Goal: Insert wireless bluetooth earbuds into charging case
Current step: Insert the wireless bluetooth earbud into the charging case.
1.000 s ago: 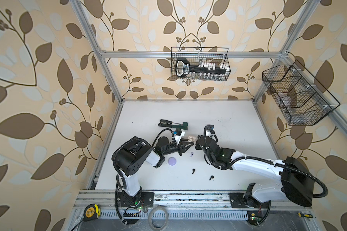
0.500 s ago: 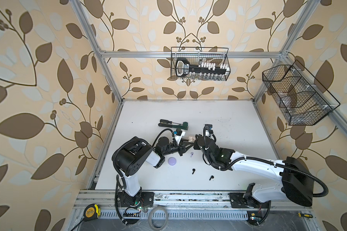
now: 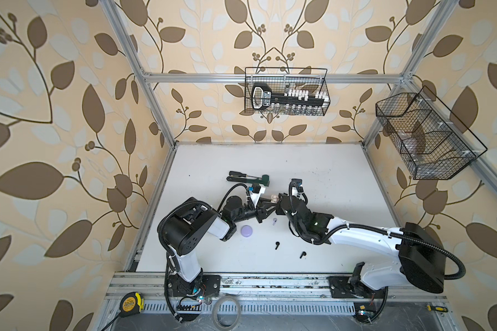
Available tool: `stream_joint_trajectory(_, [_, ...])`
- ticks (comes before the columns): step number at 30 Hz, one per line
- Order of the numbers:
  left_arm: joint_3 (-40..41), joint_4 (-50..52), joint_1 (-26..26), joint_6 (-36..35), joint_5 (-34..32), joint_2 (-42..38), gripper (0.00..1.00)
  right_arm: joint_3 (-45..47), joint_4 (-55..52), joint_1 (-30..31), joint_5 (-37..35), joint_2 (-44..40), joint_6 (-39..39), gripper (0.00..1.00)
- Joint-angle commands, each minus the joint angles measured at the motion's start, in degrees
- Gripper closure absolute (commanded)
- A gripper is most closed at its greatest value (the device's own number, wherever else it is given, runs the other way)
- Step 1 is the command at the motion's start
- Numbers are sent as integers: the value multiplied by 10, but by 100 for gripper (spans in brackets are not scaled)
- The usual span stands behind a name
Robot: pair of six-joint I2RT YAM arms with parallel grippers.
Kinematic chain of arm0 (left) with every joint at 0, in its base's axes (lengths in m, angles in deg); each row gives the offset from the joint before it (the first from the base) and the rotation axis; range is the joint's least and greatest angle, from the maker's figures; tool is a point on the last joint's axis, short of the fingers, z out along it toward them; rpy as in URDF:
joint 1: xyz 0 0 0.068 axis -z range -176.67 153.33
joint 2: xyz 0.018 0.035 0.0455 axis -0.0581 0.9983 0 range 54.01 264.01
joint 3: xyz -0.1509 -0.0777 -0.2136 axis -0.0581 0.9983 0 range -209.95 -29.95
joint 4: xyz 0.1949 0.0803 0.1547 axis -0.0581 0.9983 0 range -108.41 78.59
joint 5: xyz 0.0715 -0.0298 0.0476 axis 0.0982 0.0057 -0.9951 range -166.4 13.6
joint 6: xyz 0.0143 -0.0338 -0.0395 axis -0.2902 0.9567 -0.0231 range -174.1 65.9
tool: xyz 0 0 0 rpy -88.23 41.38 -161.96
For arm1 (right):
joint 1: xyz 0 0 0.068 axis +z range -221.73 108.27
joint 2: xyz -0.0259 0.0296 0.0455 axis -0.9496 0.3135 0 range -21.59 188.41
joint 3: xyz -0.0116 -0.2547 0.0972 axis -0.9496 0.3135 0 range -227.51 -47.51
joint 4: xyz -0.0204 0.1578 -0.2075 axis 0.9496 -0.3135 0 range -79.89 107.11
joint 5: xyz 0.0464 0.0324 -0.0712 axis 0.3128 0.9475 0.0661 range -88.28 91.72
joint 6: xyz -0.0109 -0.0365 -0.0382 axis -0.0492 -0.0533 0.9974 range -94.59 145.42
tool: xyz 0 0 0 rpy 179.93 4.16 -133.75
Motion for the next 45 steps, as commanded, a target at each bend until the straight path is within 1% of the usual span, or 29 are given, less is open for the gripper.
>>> stream_joint_trajectory(1, [-13, -45, 6, 8, 17, -25, 100, -16, 9, 3, -10, 10, 3, 92])
stream_joint_trajectory(20, [4, -45, 6, 9, -1, -49, 100, 1, 9, 14, -10, 5, -9, 93])
stream_joint_trajectory(32, [13, -46, 6, 3, -5, -62, 100, 32, 30, 30, 23, -19, -31, 93])
stream_joint_trajectory(39, [18, -45, 6, 3, -5, -71, 100, 37, 36, 41, 27, -25, -36, 91])
stream_joint_trajectory(42, [21, -46, 6, 2, -6, -77, 100, 41, 40, 48, 23, -28, -39, 86])
stream_joint_trajectory(45, [25, -45, 6, 0, -8, -82, 100, 46, 48, 55, 20, -33, -42, 86])
